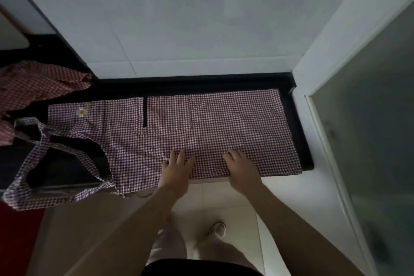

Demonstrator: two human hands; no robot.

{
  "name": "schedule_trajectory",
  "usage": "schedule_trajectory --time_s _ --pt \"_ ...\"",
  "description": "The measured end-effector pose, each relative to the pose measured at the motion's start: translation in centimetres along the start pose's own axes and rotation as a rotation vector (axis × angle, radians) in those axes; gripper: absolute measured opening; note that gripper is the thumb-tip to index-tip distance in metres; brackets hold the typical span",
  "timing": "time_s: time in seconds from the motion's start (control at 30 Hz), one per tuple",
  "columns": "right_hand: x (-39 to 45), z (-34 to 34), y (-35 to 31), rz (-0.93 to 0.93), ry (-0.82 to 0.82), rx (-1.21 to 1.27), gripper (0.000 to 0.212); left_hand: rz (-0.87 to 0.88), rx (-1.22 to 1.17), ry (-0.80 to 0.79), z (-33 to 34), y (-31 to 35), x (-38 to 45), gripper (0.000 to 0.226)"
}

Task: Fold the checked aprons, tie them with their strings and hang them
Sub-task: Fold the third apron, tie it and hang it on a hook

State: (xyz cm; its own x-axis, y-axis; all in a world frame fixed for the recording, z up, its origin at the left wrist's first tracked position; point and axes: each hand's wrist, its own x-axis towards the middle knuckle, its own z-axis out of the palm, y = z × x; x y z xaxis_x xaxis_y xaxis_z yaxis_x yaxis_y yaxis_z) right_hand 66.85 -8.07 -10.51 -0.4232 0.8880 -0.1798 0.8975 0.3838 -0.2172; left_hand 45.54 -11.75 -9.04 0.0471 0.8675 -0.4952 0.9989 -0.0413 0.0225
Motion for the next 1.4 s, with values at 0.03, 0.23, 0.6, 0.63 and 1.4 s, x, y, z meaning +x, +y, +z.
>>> schedule_trajectory --time_s 0.03,0.23,0.6,0.63,1.4 --pt "0.2 -0.6 0.4 -0.012 -0.016 0.02 0.033 0.0 -0.044 0.019 -0.3 -0.2 0.1 0.06" --pt "2.4 -4.2 2.8 0.148 -0.171 -0.079 0.012 -0.201 0.028 -0.046 -3.4 -2.6 0.8 0.038" --pt "11.4 -11.8 5.1 0.279 -0.524 0.006 0.025 -0.134 -0.01 -0.338 -12.4 -7.3 7.2 0.035" --pt "12.2 -11.9 5.5 0.29 -0.438 0.015 0.022 -0.17 -0.053 -0.223 -13.3 -7.8 8.3 0.034" --pt "19.5 -8.4 8.7 0.483 -0.545 -0.128 0.038 -0.13 0.178 -0.149 -12.7 -8.7 20.3 0.024"
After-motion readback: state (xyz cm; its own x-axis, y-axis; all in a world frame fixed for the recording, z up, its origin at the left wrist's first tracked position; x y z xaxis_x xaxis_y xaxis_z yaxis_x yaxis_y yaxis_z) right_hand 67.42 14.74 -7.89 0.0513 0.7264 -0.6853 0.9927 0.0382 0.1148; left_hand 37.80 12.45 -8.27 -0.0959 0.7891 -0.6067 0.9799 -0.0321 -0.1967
